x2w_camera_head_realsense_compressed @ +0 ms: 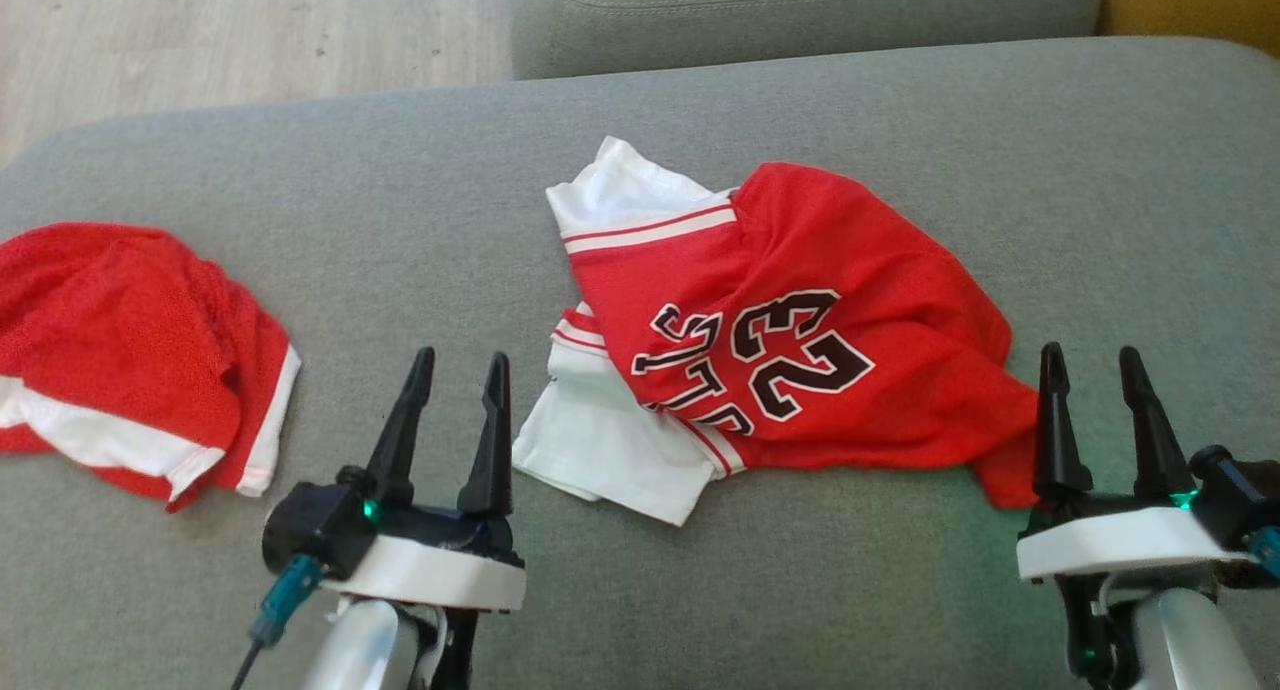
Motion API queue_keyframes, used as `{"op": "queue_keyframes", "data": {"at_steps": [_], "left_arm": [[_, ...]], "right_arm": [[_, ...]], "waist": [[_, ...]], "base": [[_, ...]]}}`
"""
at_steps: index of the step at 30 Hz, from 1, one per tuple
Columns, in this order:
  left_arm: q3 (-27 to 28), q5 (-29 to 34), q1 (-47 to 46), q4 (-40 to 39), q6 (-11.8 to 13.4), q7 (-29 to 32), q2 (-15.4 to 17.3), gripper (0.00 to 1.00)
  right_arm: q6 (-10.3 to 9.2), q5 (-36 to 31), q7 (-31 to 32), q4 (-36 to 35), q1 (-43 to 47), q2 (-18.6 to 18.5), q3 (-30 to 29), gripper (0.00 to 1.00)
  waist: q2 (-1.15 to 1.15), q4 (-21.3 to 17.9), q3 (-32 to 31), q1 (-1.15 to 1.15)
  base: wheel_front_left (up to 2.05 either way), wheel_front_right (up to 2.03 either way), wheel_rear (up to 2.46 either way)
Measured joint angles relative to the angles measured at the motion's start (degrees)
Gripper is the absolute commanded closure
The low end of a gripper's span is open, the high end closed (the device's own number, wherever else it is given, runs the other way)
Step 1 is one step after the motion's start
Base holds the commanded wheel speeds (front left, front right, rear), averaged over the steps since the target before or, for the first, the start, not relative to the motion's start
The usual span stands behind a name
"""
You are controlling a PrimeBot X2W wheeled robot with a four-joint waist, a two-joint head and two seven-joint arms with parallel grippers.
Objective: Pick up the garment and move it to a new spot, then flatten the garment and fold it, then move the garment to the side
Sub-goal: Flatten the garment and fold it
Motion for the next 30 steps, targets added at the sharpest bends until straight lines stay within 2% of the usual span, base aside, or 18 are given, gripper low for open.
{"op": "queue_keyframes", "data": {"at_steps": [7,10,17,25,30], "left_arm": [[-2.4,1.2,-0.08,7.38,0.01,0.0,0.0,0.0],[-3.75,2.76,-0.29,12.34,0.86,0.52,0.0,0.0],[-4.75,4.41,-3.1,20.02,3.27,4.34,0.13,0.0],[-4.44,5.93,-5.9,24.3,8.23,5.67,0.73,0.0],[-4.5,5.99,-7.87,25.68,8.93,8.47,0.8,0.0]], "right_arm": [[0.0,0.24,-0.01,-0.38,-0.02,0.02,1.42,0.0],[0.0,0.24,-0.01,-0.4,-0.02,0.01,1.35,0.0],[0.0,0.26,-0.01,-0.63,-0.02,0.02,1.21,0.0],[0.0,0.74,-0.02,-0.71,-0.04,0.02,0.92,0.0],[0.0,0.74,-0.02,-1.01,-0.1,0.02,0.65,0.0]], "waist": [[0.0,-1.97,0.07,0.0],[0.0,-2.89,0.29,0.0],[0.0,-4.45,1.43,0.0],[0.0,-5.3,3.03,0.01],[0.0,-5.42,3.5,0.0]], "base": [[0.0,0.0,0.0],[0.0,0.0,0.0],[0.0,0.0,0.0],[0.0,0.0,0.0],[0.0,0.0,0.0]]}}
